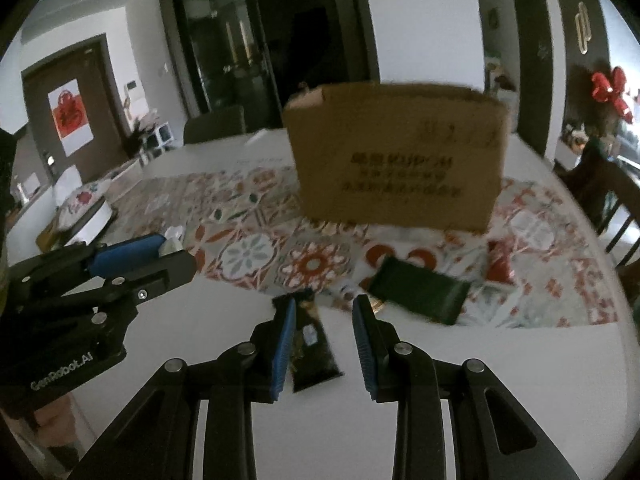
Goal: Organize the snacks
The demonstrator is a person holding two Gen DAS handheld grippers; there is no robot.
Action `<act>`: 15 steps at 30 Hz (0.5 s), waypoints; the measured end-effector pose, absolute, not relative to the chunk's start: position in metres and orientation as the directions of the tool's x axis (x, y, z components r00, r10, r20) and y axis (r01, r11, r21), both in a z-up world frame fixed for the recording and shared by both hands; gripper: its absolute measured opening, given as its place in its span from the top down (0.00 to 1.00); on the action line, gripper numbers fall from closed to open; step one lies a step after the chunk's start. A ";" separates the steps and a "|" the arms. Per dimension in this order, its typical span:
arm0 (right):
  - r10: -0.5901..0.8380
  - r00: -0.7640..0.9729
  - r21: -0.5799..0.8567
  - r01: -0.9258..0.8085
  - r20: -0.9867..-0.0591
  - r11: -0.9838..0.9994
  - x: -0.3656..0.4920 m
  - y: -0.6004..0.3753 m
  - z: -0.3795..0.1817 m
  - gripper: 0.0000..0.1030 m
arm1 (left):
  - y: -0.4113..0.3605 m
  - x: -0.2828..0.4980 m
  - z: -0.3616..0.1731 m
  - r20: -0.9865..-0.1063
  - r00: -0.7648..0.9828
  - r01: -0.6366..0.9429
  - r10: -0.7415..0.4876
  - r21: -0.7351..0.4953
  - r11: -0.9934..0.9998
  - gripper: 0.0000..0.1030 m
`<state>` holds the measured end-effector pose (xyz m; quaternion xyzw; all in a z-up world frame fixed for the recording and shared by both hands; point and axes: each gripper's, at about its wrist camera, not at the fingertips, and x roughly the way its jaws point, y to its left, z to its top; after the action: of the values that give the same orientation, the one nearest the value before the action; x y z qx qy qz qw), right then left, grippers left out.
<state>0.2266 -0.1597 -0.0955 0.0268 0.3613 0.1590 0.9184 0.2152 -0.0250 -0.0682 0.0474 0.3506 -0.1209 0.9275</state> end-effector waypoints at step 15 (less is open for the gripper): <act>0.324 0.518 0.147 -0.353 -0.792 0.924 0.258 -0.126 -0.142 0.53 | -0.008 0.225 -0.108 -0.737 0.652 0.219 -0.178 -0.042 0.975 0.66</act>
<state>0.2576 -0.1265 -0.1416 -0.0161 0.4510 0.1941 0.8710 0.2253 -0.0084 -0.1081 0.0254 0.4028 -0.1093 0.9084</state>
